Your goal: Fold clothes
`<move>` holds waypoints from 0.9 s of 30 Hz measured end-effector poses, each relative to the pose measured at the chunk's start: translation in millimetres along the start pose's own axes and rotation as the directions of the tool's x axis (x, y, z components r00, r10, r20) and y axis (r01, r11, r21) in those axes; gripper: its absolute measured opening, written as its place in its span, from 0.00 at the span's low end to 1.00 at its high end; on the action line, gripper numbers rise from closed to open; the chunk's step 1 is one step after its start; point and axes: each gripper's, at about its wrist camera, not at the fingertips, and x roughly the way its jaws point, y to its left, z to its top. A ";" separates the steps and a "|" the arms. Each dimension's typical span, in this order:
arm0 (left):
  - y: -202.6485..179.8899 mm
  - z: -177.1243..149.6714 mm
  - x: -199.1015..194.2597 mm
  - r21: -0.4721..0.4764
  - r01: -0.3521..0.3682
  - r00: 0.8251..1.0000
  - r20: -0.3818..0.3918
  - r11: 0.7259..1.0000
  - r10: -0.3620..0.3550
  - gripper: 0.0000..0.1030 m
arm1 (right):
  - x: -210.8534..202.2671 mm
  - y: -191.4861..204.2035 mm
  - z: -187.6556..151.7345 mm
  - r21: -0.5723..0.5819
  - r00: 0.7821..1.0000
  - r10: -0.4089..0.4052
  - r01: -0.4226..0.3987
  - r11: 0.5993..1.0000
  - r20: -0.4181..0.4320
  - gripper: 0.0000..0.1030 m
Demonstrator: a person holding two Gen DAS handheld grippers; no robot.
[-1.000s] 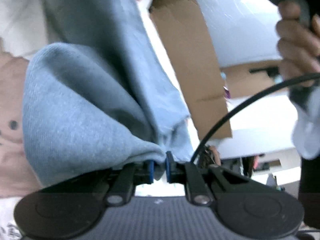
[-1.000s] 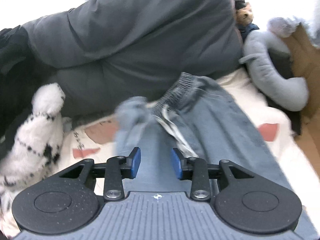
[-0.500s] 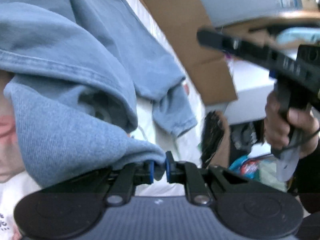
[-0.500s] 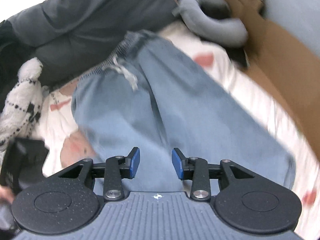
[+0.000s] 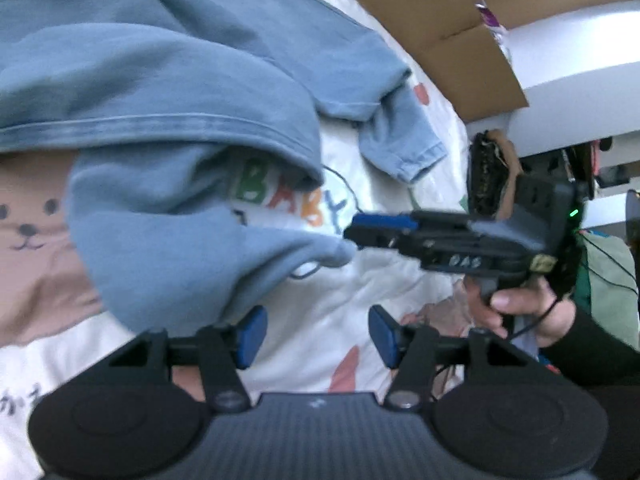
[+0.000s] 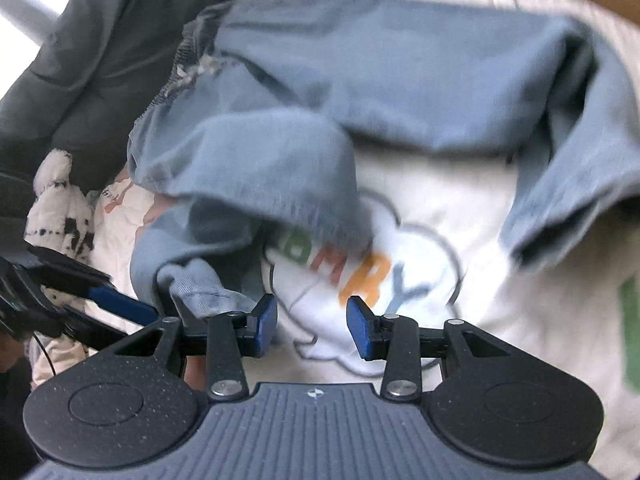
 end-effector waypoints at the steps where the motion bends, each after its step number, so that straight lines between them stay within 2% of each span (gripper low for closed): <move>1: 0.3 1.2 -3.9 -0.006 -0.005 1.000 0.008 1.000 0.005 0.57 | 4.3 -1.0 -3.4 0.011 1.000 0.010 -0.010 1.000 -0.008 0.44; 7: 9.2 16.4 -35.8 -0.054 -0.049 0.989 0.137 0.997 0.056 0.62 | 12.7 -7.3 -6.5 0.054 0.998 0.056 -0.055 0.997 -0.023 0.45; 10: 17.5 28.5 -43.3 -0.084 -0.070 0.975 0.207 0.994 0.086 0.67 | 23.1 -5.8 -10.1 0.072 0.994 0.095 -0.090 0.993 -0.056 0.46; 14: 34.7 45.0 -45.0 -0.107 -0.152 0.950 0.259 0.983 0.175 0.70 | 40.9 1.7 -16.0 0.070 0.984 0.140 -0.134 0.989 -0.106 0.52; 17: 54.7 49.4 -38.3 -0.149 -0.149 0.938 0.291 0.978 0.187 0.72 | 54.3 3.5 -19.9 0.103 0.976 0.173 -0.160 0.982 -0.135 0.54; 20: 76.1 50.7 -23.8 -0.256 -0.121 0.930 0.310 0.959 0.200 0.72 | 64.7 0.8 -22.2 0.164 0.963 0.224 -0.200 0.966 -0.146 0.53; 24: 84.6 49.3 -18.3 -0.297 -0.113 0.914 0.344 0.948 0.216 0.72 | 75.1 0.2 -23.8 0.223 0.949 0.278 -0.241 0.944 -0.151 0.54; 27: 86.8 49.8 -16.7 -0.305 -0.107 0.914 0.345 0.946 0.215 0.72 | 71.9 0.7 -21.9 0.223 0.949 0.284 -0.251 0.942 -0.135 0.54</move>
